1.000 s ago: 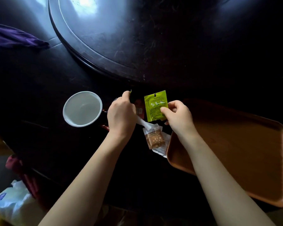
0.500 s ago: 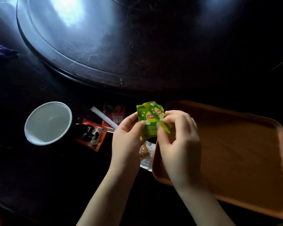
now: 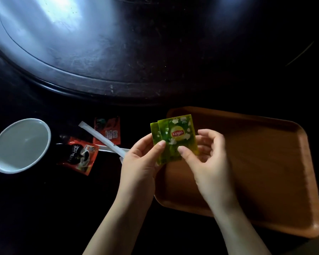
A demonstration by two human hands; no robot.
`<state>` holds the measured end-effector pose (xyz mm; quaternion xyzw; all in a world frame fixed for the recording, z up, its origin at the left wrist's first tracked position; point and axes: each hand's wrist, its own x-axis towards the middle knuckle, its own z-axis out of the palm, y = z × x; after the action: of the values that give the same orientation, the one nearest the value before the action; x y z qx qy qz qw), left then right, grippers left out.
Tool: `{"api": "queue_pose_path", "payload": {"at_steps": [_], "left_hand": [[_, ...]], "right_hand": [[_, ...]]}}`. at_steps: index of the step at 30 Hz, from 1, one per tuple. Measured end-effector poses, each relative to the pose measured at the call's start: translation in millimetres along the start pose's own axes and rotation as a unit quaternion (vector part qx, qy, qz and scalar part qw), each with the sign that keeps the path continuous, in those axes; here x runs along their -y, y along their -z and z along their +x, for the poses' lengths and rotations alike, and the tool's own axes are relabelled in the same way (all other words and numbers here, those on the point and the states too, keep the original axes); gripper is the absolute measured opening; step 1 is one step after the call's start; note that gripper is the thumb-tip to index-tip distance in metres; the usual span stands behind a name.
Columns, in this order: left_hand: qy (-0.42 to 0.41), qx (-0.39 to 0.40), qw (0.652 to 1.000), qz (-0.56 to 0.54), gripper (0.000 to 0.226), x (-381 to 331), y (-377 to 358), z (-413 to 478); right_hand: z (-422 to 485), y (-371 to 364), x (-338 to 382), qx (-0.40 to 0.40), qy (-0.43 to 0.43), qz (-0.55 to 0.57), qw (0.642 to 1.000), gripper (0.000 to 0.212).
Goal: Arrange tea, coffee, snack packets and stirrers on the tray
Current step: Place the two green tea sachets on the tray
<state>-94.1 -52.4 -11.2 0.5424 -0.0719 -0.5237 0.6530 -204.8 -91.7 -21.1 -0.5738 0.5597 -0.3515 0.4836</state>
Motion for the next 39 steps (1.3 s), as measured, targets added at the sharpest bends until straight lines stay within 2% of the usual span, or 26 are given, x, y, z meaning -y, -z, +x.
{"api": "queue_pose_path", "payload": {"at_steps": [4, 8, 10, 13, 18, 23, 29, 31, 34, 37, 39], "left_hand": [[0.005, -0.015, 1.0, 0.005, 0.023, 3.8, -3.2, 2.0], [-0.014, -0.05, 0.998, 0.021, 0.017, -1.0, 6.2, 7.1], [-0.015, -0.061, 0.997, 0.033, 0.017, -5.0, 12.5, 9.0], [-0.012, -0.068, 0.997, 0.033, 0.016, -7.6, 18.3, 11.3], [-0.005, -0.073, 0.996, 0.048, 0.016, -5.5, 22.9, 14.0], [0.004, -0.07, 0.995, 0.066, 0.015, -5.4, 22.2, 13.3], [-0.01, -0.066, 0.995, 0.079, 0.017, -6.2, 18.8, 13.6], [-0.013, -0.061, 0.996, 0.07, 0.021, -5.4, 17.0, 14.0], [-0.012, -0.037, 0.998, 0.058, 0.026, -4.8, 9.3, 12.1], [-0.003, -0.007, 1.0, 0.028, 0.034, 0.1, -1.7, 8.8], [0.0, 0.002, 0.999, 0.044, 0.038, 4.2, -8.7, 6.5]], "right_hand": [[11.2, 16.2, -7.9, -0.007, -0.057, 0.096, 0.994, 0.028], [27.9, 27.2, -14.6, -0.04, -0.095, 0.109, 0.989, 0.027], [35.1, 25.4, -16.9, -0.043, -0.089, 0.076, 0.992, 0.029], [40.2, 13.4, -17.2, -0.059, -0.038, -0.05, 0.996, 0.033], [43.2, 2.0, -7.8, -0.083, 0.042, -0.256, 0.962, 0.032], [44.5, -2.2, -11.3, -0.077, 0.082, -0.333, 0.936, 0.028], [44.4, -2.7, -17.7, -0.058, 0.089, -0.342, 0.934, 0.028], [41.4, -1.2, -14.7, -0.058, 0.103, -0.32, 0.94, 0.028], [27.6, 6.0, 0.0, -0.028, 0.117, -0.204, 0.971, 0.021], [14.3, 11.1, 6.9, 0.08, 0.021, -0.054, 0.995, 0.005], [13.2, 14.3, 1.8, 0.094, -0.036, 0.023, 0.995, 0.012]]}}
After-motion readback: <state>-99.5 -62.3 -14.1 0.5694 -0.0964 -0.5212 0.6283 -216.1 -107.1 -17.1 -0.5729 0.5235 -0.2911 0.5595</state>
